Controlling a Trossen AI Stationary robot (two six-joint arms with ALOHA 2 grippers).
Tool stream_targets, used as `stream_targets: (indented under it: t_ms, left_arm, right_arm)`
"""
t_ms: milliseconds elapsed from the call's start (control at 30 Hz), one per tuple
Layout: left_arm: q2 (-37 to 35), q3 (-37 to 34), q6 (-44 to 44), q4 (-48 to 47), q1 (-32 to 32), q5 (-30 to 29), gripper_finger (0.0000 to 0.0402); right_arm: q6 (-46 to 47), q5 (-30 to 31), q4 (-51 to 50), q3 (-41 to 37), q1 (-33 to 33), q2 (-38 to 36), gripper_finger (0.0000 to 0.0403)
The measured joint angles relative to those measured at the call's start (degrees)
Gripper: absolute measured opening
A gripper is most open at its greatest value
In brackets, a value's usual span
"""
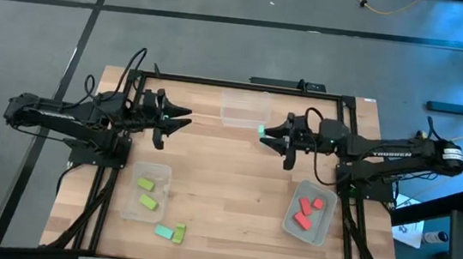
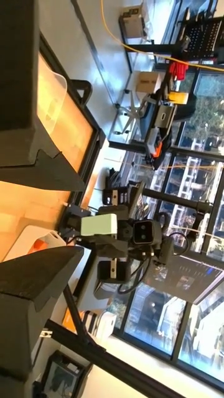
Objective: Sort & place blocks by color
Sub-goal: Put the top right blue block into the top transparent bin
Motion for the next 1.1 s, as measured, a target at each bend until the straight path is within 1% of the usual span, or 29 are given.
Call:
stream_targets:
  t_ms: [100,167,300,400,533,633,733,833,933,1100]
  left_arm:
    - [0.0,0.0,0.0,0.0,0.0,-0.3,0.0147]
    - [0.1,0.0,0.0,0.4,0.0,-1.5,0.0147]
    - [4.4,0.0,0.0,3.8,0.0,-2.5,0.0148]
    - [8.5,0.0,-0.4,7.6,0.0,-1.3,0.0148]
    - [12.4,0.1,-5.2,11.2,0.0,0.6,0.015]
    - [15.1,0.1,-8.5,13.4,0.0,2.8,0.0162]
    - [17.6,0.3,-9.0,16.4,0.0,4.2,0.018]
    - [20.7,2.5,-8.6,16.8,0.0,4.9,0.0195]
    - [24.3,5.6,-6.0,17.0,0.0,6.1,0.0206]
    - [30.9,10.7,-3.6,16.8,0.0,7.8,0.0216]
  right_arm:
    - [0.0,0.0,0.2,0.0,0.4,1.0,0.013]
    - [-0.4,0.0,-0.5,1.0,0.9,2.0,0.013]
    - [-4.5,0.2,-0.6,6.0,2.1,6.1,0.013]
    - [-6.1,0.0,-0.8,10.3,2.3,9.5,0.013]
    - [-8.2,-0.9,-3.0,15.8,2.2,13.1,0.013]
    - [-9.0,-3.0,-5.3,19.0,2.2,15.5,0.013]
    - [-9.0,-3.6,-6.3,20.5,2.2,17.2,0.013]
    - [-8.6,-3.6,-6.0,21.0,2.2,18.3,0.013]
    - [-8.6,-3.6,-5.7,21.0,2.2,18.9,0.013]
    - [-8.8,-3.6,-5.5,21.0,2.2,18.9,0.013]
